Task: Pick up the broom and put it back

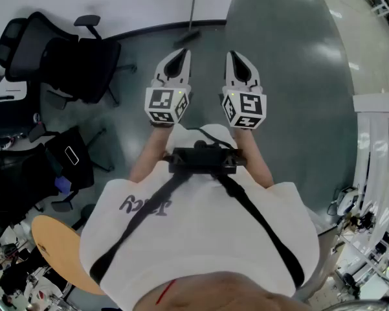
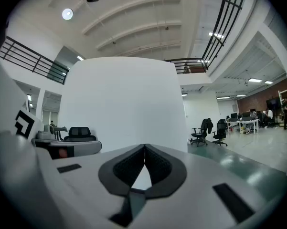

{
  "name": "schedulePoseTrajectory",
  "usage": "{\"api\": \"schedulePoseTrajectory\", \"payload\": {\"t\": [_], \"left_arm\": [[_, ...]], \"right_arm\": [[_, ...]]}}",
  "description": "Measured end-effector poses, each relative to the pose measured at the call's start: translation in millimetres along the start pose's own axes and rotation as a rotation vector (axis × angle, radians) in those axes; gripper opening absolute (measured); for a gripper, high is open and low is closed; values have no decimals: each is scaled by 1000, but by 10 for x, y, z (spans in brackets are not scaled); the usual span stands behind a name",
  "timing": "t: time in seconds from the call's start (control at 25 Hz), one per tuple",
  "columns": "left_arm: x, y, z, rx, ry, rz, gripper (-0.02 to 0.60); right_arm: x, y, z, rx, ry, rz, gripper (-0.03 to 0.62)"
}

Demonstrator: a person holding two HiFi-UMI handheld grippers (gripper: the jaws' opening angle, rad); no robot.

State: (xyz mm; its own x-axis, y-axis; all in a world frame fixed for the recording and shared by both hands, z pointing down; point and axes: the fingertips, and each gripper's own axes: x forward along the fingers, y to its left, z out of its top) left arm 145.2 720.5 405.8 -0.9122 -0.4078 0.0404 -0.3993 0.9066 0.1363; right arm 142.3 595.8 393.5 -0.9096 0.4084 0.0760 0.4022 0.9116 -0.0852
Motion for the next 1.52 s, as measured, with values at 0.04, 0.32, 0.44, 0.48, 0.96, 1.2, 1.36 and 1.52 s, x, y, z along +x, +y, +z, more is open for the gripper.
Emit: {"api": "schedulePoseTrajectory", "payload": {"t": [0.04, 0.32, 0.44, 0.48, 0.96, 1.2, 1.36, 1.52], "left_arm": [[1, -37, -23, -2, 6, 0, 12], [20, -300, -121, 6, 37, 1, 12], [-11, -422, -213, 15, 61, 0, 14], [-16, -460, -249, 18, 72, -2, 12], [-77, -1001, -679, 36, 189, -55, 12], [101, -661, -834, -14, 203, -32, 12], [368, -300, -980, -50, 226, -23, 12], [903, 242, -815, -63, 176, -8, 13]], "right_arm": [[-17, -24, -7, -1, 2, 4, 8], [-127, -143, -83, -1, 39, 39, 8], [-237, -166, -156, 5, 48, 51, 8], [-268, -182, -182, 12, 51, 53, 8], [-547, -396, -486, 79, 105, 59, 8], [-263, -245, -714, 58, 151, 93, 8], [188, -250, -810, 39, 189, 94, 8], [842, -323, -734, 3, 195, 87, 8]]}}
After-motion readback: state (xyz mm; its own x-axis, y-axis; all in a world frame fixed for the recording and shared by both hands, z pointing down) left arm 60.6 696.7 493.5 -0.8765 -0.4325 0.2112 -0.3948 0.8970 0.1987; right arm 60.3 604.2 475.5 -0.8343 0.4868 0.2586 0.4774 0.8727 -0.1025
